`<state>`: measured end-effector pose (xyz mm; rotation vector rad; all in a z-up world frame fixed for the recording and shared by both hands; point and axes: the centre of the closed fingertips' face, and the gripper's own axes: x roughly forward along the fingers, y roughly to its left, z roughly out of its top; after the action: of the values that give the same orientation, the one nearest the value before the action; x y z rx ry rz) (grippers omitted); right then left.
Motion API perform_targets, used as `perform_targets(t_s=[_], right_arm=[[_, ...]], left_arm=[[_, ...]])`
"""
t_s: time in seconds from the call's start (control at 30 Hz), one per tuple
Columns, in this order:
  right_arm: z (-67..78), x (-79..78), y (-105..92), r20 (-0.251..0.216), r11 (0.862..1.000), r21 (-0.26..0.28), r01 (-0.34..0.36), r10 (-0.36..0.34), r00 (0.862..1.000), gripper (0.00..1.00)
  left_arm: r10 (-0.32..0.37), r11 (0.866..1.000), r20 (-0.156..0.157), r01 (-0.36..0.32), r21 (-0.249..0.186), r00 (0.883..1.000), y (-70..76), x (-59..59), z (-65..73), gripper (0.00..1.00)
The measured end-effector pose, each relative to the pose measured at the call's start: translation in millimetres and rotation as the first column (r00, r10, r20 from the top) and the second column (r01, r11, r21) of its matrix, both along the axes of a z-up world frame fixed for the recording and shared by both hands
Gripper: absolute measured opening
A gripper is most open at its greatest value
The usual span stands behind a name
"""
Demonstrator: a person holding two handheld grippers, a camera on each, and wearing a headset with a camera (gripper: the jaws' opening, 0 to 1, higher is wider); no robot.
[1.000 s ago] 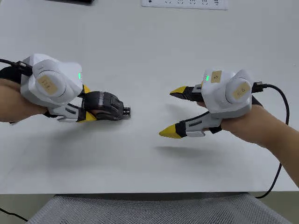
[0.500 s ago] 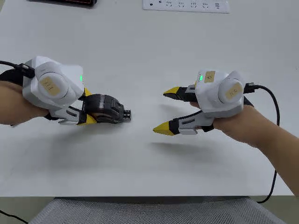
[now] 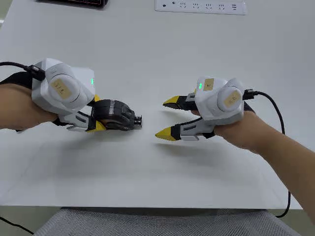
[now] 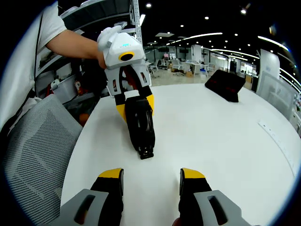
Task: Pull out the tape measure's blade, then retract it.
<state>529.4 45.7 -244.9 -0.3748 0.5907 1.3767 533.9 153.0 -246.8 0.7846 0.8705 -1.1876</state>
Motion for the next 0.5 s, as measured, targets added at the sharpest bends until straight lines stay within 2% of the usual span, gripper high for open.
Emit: perform_targets(t_s=[0.5], right_arm=[[-8.8, 1.0, 22.2, -0.004, 0.999, 0.018, -0.035, 0.035, 0.999, 0.35]], left_arm=[[0.004, 1.000, -0.010, -0.004, 0.007, 1.000, 0.0, -1.3, 0.3, 0.27]])
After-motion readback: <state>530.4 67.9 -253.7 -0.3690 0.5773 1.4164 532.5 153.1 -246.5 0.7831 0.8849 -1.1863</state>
